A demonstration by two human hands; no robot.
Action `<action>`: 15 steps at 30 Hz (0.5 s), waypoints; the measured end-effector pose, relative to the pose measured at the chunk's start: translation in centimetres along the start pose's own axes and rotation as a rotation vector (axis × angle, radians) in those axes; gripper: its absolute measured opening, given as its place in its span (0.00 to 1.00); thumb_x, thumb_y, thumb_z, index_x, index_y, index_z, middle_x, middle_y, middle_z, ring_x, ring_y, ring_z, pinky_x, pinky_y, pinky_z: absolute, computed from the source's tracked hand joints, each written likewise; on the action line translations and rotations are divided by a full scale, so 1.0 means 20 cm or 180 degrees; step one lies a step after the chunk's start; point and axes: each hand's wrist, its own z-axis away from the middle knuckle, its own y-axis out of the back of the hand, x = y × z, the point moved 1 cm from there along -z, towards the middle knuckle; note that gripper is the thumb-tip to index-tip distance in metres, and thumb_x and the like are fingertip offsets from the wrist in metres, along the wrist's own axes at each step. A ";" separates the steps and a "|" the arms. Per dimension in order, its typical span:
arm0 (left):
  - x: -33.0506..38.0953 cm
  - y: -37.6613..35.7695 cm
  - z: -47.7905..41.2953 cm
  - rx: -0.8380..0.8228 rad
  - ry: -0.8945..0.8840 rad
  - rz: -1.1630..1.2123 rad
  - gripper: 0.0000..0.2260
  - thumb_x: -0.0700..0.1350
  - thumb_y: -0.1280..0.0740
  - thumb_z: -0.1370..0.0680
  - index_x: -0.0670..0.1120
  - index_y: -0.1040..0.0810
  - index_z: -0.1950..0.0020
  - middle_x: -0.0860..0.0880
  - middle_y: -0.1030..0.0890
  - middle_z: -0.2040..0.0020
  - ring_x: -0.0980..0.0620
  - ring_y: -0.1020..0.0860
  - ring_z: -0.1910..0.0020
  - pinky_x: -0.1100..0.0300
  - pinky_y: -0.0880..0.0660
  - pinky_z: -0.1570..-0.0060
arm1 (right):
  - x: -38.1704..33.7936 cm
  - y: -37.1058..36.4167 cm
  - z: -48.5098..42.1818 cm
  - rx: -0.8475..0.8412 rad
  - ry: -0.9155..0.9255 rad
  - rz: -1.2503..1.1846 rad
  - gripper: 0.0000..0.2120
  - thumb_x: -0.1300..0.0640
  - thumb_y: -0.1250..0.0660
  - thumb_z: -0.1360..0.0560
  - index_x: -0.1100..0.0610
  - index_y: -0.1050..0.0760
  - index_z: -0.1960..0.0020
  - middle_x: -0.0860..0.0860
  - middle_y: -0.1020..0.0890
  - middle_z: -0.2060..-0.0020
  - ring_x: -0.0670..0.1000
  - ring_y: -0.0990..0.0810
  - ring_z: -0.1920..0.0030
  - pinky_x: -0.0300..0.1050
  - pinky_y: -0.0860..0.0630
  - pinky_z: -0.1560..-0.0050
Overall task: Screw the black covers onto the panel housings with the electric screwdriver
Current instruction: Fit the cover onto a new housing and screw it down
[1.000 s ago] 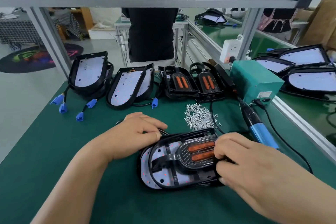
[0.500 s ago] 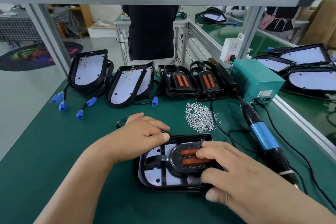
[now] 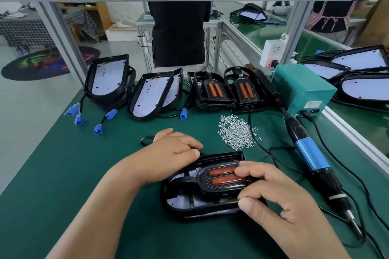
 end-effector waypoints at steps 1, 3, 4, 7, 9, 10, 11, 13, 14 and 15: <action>0.00 0.00 0.00 0.0002 0.0004 -0.0008 0.15 0.50 0.40 0.13 0.51 0.17 0.33 0.66 0.23 0.32 0.71 0.35 0.28 0.64 0.62 0.21 | 0.00 -0.01 0.01 0.0033 0.0011 -0.0006 0.05 0.52 0.24 0.22 0.47 0.13 0.57 0.42 0.18 0.37 0.45 0.24 0.27 0.33 0.28 0.35; 0.00 0.00 0.00 -0.0002 0.0009 -0.0012 0.15 0.51 0.41 0.13 0.51 0.17 0.33 0.66 0.23 0.31 0.70 0.35 0.28 0.62 0.61 0.21 | 0.00 -0.02 0.01 -0.0041 0.0148 0.0253 0.04 0.53 0.25 0.23 0.45 0.14 0.56 0.43 0.19 0.36 0.47 0.25 0.27 0.41 0.24 0.36; 0.01 0.00 0.00 -0.0032 0.0001 -0.0043 0.16 0.52 0.41 0.13 0.51 0.16 0.35 0.66 0.23 0.31 0.70 0.35 0.28 0.63 0.62 0.21 | 0.00 -0.03 0.02 -0.0106 0.0185 0.0414 0.04 0.53 0.25 0.24 0.44 0.15 0.56 0.43 0.19 0.36 0.49 0.25 0.26 0.45 0.23 0.37; 0.01 0.01 0.00 -0.0124 -0.0009 -0.0193 0.17 0.54 0.42 0.13 0.54 0.14 0.52 0.66 0.24 0.30 0.69 0.34 0.28 0.63 0.62 0.21 | 0.02 -0.02 0.03 -0.0224 0.0416 0.0716 0.04 0.52 0.29 0.22 0.43 0.17 0.53 0.42 0.22 0.33 0.49 0.25 0.26 0.43 0.26 0.35; 0.01 0.01 0.00 -0.0154 0.0022 -0.0263 0.19 0.55 0.41 0.13 0.59 0.21 0.63 0.66 0.23 0.31 0.68 0.34 0.28 0.60 0.61 0.21 | 0.02 0.00 0.02 -0.0295 0.0381 0.0616 0.05 0.52 0.30 0.22 0.42 0.17 0.52 0.41 0.23 0.31 0.48 0.26 0.25 0.35 0.29 0.33; 0.01 0.01 0.00 -0.0148 0.0014 -0.0273 0.20 0.56 0.41 0.13 0.60 0.23 0.65 0.66 0.23 0.31 0.68 0.33 0.28 0.59 0.62 0.20 | 0.03 0.02 0.02 -0.0331 0.0328 0.0530 0.06 0.52 0.30 0.22 0.42 0.17 0.53 0.41 0.24 0.31 0.48 0.27 0.25 0.33 0.30 0.33; 0.01 0.01 0.00 -0.0129 -0.0007 -0.0269 0.20 0.56 0.41 0.13 0.61 0.25 0.65 0.65 0.22 0.32 0.68 0.33 0.28 0.58 0.62 0.20 | 0.03 0.03 0.01 -0.0371 0.0318 0.0515 0.06 0.51 0.31 0.22 0.43 0.16 0.53 0.41 0.24 0.30 0.48 0.27 0.25 0.32 0.31 0.33; 0.02 0.00 0.00 -0.0037 -0.0090 -0.0216 0.18 0.57 0.41 0.13 0.60 0.23 0.63 0.65 0.23 0.32 0.67 0.35 0.27 0.57 0.61 0.20 | 0.04 0.05 0.00 -0.0510 0.0436 0.0736 0.07 0.48 0.33 0.21 0.43 0.17 0.54 0.40 0.26 0.29 0.49 0.29 0.24 0.35 0.29 0.34; 0.03 -0.01 0.00 0.0031 -0.0146 -0.0186 0.17 0.57 0.41 0.13 0.58 0.22 0.60 0.65 0.24 0.32 0.67 0.37 0.27 0.58 0.61 0.20 | 0.04 0.06 0.00 -0.0606 0.0472 0.0833 0.07 0.46 0.33 0.20 0.43 0.17 0.54 0.39 0.28 0.28 0.49 0.31 0.22 0.36 0.28 0.34; 0.04 -0.02 0.00 0.0109 -0.0208 -0.0165 0.17 0.57 0.41 0.13 0.55 0.20 0.59 0.65 0.25 0.31 0.66 0.39 0.26 0.58 0.59 0.21 | 0.04 0.07 0.00 -0.0674 0.0475 0.0867 0.07 0.45 0.31 0.19 0.43 0.18 0.54 0.39 0.29 0.26 0.49 0.33 0.21 0.39 0.29 0.33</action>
